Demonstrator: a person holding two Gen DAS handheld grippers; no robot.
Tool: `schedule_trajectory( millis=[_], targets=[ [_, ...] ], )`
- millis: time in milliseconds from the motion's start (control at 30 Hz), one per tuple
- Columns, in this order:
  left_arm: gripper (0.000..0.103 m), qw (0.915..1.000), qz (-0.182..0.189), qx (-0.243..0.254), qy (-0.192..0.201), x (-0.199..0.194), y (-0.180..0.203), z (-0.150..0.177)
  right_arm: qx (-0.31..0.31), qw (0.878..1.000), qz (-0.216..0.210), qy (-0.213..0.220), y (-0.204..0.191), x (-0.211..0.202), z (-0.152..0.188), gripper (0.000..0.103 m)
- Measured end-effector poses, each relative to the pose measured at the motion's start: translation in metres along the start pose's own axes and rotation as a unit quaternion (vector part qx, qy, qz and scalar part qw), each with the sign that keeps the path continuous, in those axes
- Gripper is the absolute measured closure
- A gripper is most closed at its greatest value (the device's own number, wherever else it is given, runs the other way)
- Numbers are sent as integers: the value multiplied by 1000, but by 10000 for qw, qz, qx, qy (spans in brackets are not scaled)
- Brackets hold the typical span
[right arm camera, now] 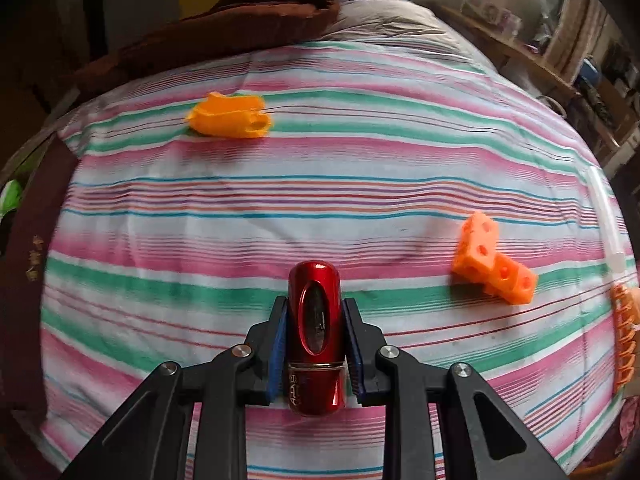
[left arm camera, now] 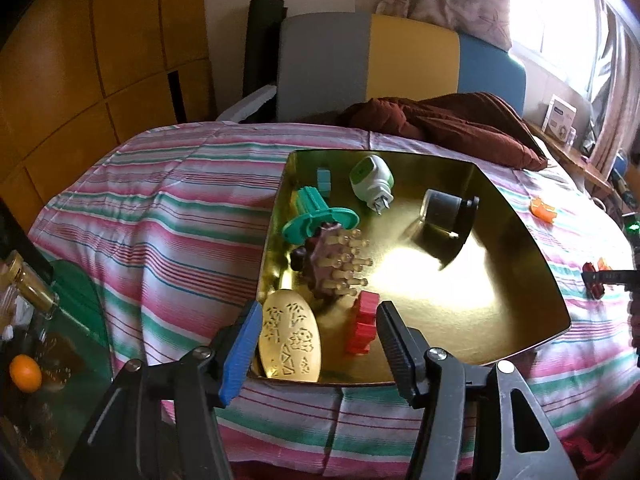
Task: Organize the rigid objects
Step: 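Lift the red cylinder off the bedspread with the right gripper, then carry the red cylinder into the gold tray and open the right gripper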
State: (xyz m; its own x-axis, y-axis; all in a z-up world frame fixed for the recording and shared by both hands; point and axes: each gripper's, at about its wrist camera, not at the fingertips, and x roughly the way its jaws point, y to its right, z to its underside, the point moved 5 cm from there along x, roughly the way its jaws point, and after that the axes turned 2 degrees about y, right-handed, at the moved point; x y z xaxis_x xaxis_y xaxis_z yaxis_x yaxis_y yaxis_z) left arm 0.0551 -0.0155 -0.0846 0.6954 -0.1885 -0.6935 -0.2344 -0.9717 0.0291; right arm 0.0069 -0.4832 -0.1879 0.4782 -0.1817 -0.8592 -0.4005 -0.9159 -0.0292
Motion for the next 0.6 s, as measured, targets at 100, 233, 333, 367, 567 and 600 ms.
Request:
schedule_trajectory(
  millis=[100, 233, 333, 367, 567, 600],
  targets=[
    [43, 10000, -8, -84, 13, -2, -7, 1, 67, 9998, -166, -41, -12, -2, 1, 78],
    [43, 9998, -35, -182, 41, -5, -16, 2, 69, 9993, -358, 36, -28, -13, -1, 78],
    [43, 9995, -58, -298, 48, -6, -24, 4, 125, 9972, -616, 393, -47, -40, -12, 78],
    [43, 9994, -71, -342, 47, -6, -27, 5, 127, 9962, -704, 487, -53, -48, -16, 78],
    [43, 9981, -133, -596, 119, -10, -44, 7, -268, 9822, -1514, 1076, -128, -112, -36, 78],
    [43, 9979, -143, -625, 131, -11, -47, 7, -354, 9790, -1679, 1102, -142, -118, -37, 78]
  ],
)
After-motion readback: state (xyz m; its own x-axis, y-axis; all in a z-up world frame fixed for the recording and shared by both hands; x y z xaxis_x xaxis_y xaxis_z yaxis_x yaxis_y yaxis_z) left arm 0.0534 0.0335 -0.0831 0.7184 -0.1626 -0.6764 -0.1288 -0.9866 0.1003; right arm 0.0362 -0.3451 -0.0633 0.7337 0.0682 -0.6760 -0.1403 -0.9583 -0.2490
